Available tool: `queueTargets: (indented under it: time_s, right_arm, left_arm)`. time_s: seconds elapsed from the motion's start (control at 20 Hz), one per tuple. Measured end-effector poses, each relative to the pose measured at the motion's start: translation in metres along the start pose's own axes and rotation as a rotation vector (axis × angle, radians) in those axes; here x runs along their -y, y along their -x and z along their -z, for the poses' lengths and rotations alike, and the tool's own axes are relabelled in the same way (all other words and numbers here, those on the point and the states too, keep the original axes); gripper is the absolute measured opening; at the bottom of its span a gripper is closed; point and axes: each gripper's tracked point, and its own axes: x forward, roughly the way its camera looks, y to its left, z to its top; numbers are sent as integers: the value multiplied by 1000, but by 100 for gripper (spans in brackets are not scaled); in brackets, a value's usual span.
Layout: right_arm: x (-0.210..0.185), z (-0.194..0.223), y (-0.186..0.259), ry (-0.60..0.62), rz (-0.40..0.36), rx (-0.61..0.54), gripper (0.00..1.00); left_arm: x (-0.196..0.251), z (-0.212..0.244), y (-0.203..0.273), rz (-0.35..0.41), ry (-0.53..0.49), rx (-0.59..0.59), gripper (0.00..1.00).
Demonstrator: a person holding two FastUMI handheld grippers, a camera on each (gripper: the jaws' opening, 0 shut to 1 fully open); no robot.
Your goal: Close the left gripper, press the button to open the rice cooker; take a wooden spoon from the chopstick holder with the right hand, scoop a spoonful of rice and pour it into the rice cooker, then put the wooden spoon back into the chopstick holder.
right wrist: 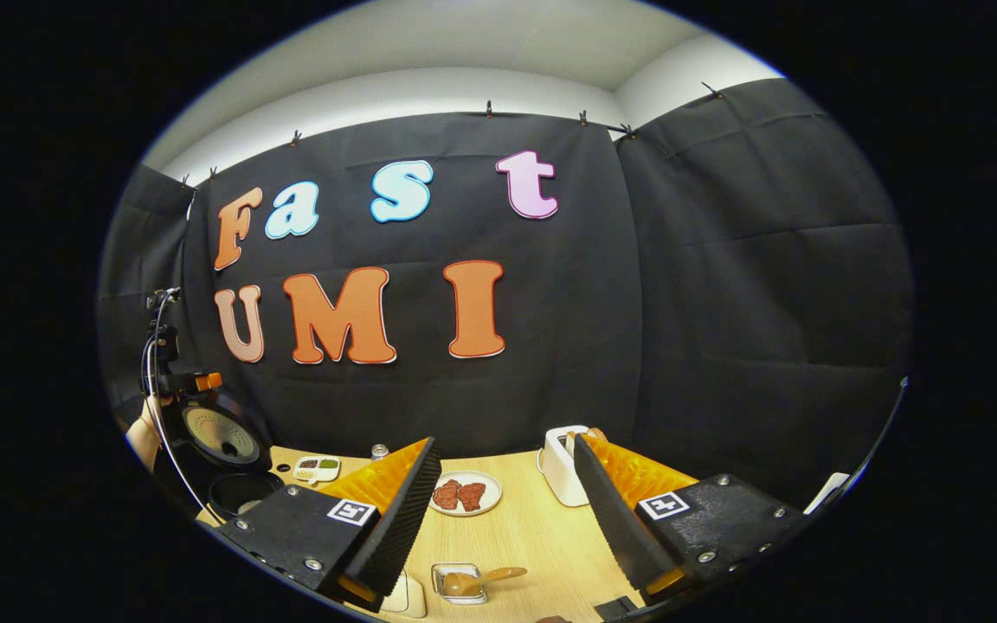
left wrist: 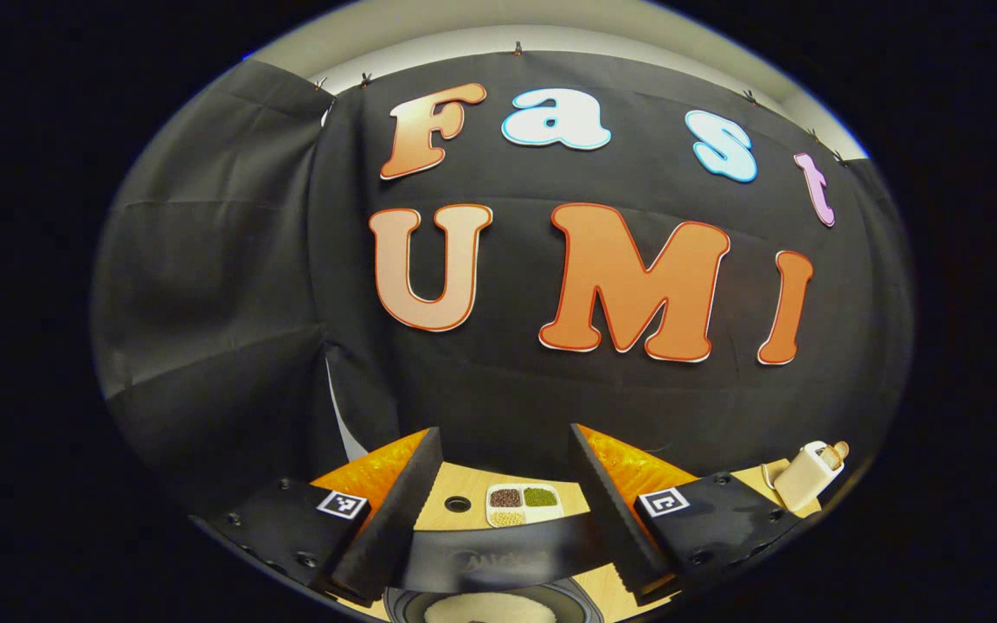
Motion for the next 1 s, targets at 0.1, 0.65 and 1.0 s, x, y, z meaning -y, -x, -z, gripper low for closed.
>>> queueTargets:
  time_s: [0.1,0.65,1.0]
  right_arm:
    - [1,0,1,-5,-1,1,95]
    - [-7,-5,4,-7,-85,3,95]
    - [-8,-7,4,-10,-150,-8,95]
  left_arm:
    - [-1,4,9,-8,-38,-1,95]
    - [17,58,91,39,-37,-7,100]
    - [25,125,141,40,-35,-57,100]
